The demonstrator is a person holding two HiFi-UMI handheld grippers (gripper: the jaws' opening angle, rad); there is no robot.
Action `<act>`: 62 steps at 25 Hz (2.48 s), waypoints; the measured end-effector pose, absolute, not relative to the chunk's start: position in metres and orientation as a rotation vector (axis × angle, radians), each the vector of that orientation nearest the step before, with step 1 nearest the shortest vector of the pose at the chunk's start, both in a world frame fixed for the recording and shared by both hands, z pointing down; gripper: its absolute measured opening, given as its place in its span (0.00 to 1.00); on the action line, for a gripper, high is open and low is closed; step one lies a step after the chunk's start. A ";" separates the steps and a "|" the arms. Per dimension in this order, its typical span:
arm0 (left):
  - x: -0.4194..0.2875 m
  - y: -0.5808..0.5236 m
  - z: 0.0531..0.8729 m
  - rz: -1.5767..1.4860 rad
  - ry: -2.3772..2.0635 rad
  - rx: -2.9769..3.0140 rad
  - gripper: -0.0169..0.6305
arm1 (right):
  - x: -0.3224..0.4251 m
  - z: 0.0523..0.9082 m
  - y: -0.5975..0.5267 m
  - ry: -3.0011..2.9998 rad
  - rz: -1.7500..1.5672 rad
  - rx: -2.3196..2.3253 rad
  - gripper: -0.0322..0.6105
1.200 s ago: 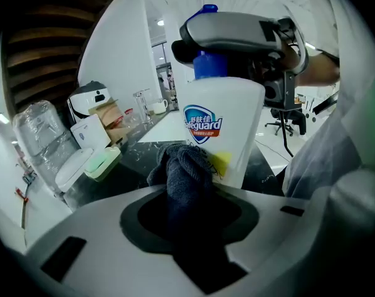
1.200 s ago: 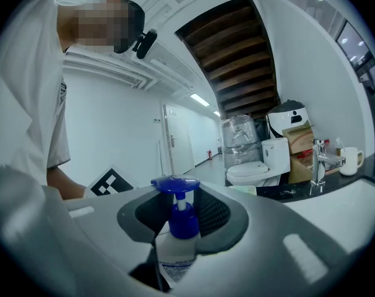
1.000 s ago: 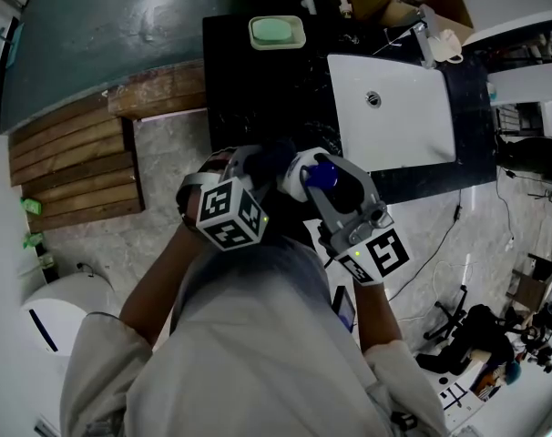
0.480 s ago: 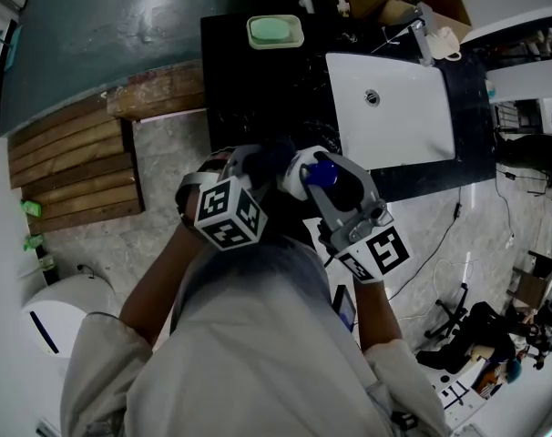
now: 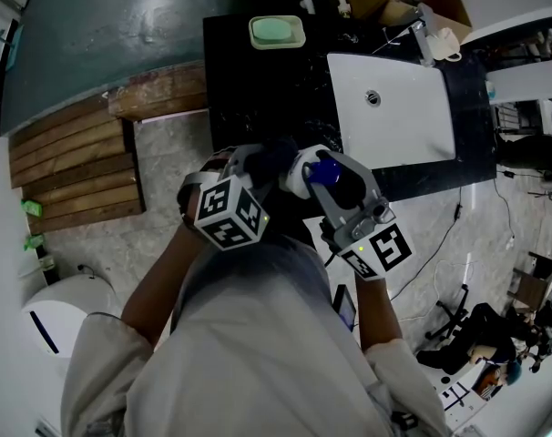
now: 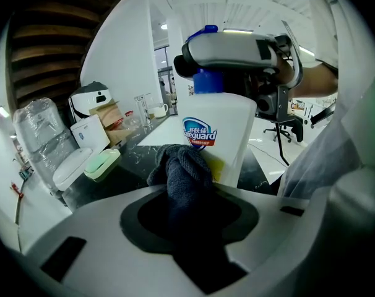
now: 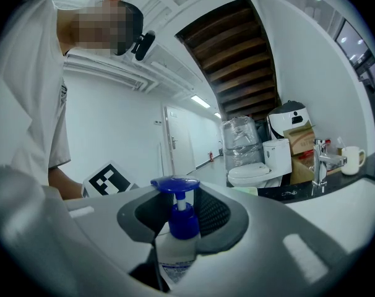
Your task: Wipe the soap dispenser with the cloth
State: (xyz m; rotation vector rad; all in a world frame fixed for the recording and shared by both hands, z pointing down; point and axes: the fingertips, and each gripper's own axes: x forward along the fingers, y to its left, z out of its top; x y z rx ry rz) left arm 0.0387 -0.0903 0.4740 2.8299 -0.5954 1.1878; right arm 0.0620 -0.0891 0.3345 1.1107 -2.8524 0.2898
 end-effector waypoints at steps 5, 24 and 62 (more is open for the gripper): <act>0.038 -0.090 0.472 1.189 -0.585 2.833 0.24 | 0.062 0.333 -0.089 -2.854 0.287 1.113 0.20; 0.037 -0.088 0.453 1.134 -0.567 2.861 0.24 | 0.062 0.333 -0.089 -2.859 0.284 1.117 0.20; 0.038 -0.084 0.383 1.030 -0.631 2.991 0.24 | 0.063 0.333 -0.089 -2.882 0.279 1.108 0.20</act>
